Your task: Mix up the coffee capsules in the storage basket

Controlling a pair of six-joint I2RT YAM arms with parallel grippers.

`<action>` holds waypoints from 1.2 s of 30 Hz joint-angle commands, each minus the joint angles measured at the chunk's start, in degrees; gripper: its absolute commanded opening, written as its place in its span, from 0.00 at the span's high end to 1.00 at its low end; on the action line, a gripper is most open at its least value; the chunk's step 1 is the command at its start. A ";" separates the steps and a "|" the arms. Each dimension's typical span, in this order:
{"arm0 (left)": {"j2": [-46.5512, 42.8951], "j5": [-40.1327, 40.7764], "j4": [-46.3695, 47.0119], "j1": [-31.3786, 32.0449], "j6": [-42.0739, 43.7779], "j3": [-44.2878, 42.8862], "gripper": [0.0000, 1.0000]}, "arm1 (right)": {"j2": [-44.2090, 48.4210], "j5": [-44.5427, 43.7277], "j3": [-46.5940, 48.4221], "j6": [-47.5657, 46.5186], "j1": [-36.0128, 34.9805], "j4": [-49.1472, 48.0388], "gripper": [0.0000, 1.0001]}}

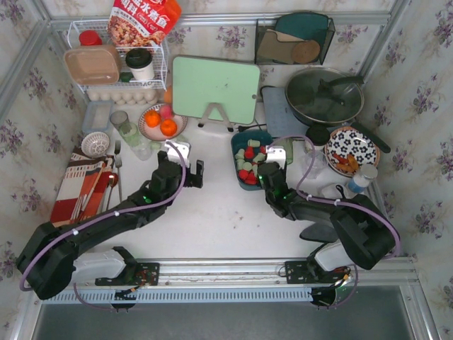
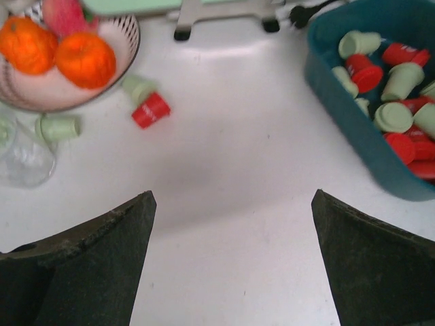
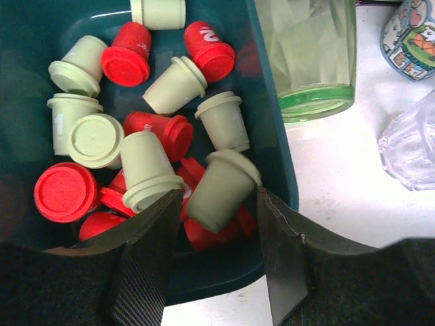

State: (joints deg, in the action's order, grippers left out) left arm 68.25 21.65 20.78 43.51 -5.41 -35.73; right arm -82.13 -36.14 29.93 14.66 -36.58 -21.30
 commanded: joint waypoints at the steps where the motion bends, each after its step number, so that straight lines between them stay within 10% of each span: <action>1: 0.07 4.38 -5.84 -0.93 -6.62 -0.33 0.01 | 0.75 1.90 -0.26 0.18 0.12 -2.71 0.43; 24: 40.08 -1.24 -36.29 -17.03 -18.93 -40.90 0.10 | 14.53 9.70 -7.02 -0.06 0.10 -7.89 0.34; 36: 49.98 -4.01 -34.26 -20.35 -20.21 -46.98 0.24 | 14.21 14.66 -6.32 -0.02 0.12 -7.39 0.34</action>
State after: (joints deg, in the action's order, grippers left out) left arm 117.10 18.57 -15.03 23.81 -25.56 -81.71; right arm -67.64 -24.03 23.11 14.63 -36.42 -27.88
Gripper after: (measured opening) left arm 0.784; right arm 0.657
